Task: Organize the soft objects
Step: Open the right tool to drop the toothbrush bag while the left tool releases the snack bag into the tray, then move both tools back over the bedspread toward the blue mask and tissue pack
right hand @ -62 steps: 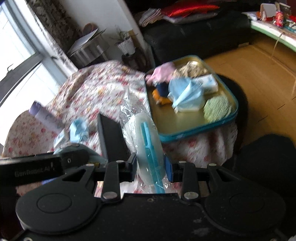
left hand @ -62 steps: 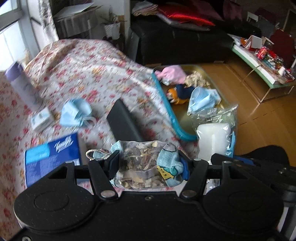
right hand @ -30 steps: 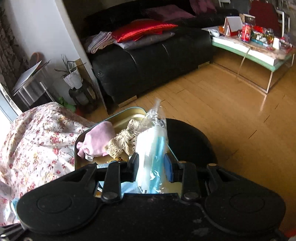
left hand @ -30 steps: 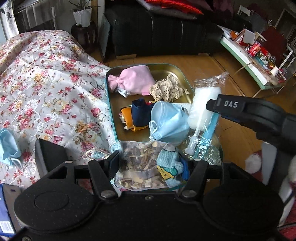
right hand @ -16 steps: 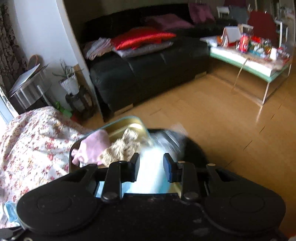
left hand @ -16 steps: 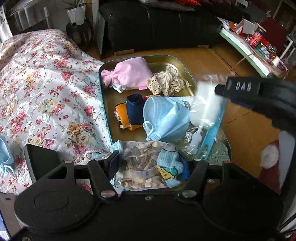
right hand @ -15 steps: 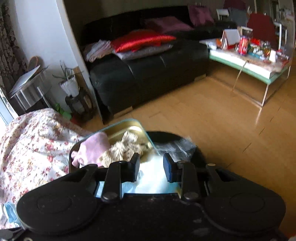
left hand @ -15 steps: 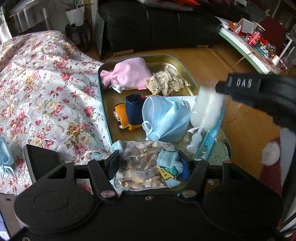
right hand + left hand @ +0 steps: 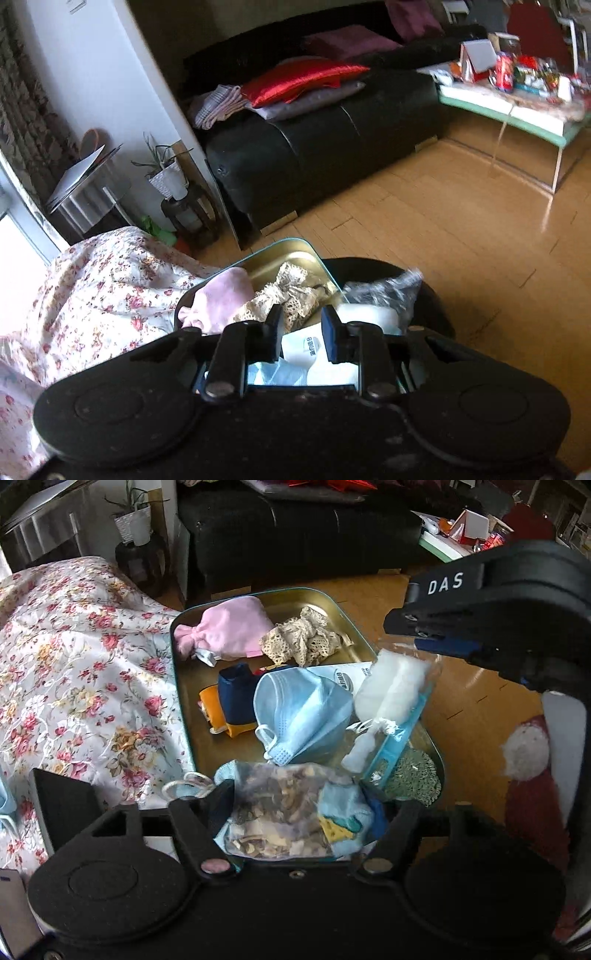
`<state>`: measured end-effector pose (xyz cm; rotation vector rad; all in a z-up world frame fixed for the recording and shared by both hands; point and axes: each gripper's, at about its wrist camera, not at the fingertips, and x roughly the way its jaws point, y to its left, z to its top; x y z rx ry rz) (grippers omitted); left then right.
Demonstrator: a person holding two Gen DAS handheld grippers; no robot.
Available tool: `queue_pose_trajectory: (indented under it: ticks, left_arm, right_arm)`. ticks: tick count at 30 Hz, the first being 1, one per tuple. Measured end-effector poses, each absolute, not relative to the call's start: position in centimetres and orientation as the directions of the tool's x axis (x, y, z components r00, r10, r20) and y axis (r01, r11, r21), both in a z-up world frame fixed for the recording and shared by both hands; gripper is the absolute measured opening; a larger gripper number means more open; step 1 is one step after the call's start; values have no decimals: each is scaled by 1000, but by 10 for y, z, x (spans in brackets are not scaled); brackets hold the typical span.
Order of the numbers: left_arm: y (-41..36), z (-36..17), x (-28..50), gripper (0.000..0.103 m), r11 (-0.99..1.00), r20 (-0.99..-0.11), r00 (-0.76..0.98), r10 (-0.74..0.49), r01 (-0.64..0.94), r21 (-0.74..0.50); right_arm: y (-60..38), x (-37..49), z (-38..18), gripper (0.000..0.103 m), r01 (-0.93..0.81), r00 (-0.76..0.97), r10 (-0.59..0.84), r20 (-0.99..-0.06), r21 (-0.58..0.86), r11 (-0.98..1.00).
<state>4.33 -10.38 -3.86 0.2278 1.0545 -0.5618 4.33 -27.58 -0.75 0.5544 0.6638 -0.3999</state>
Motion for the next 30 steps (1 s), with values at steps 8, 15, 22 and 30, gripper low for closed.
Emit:
queue_pose_trajectory:
  ticks: [8, 15, 22, 30]
  left_arm:
    - [-104, -40, 45, 75, 840, -866, 374, -333, 535, -93]
    - [-100, -38, 43, 75, 848, -863, 382, -330, 521, -94]
    - [-94, -30, 39, 75, 854, -855, 401, -329, 513, -88]
    - [-74, -15, 35, 75, 878, -839, 451, -303, 474, -62]
  right_arm:
    - [-276, 42, -9, 36, 519, 720, -172, -673, 356, 777]
    - [-279, 41, -10, 42, 534, 717, -180, -674, 365, 762]
    - [-276, 41, -10, 52, 540, 711, -185, -678, 358, 762]
    - [-273, 40, -10, 58, 521, 708, -184, -682, 329, 787]
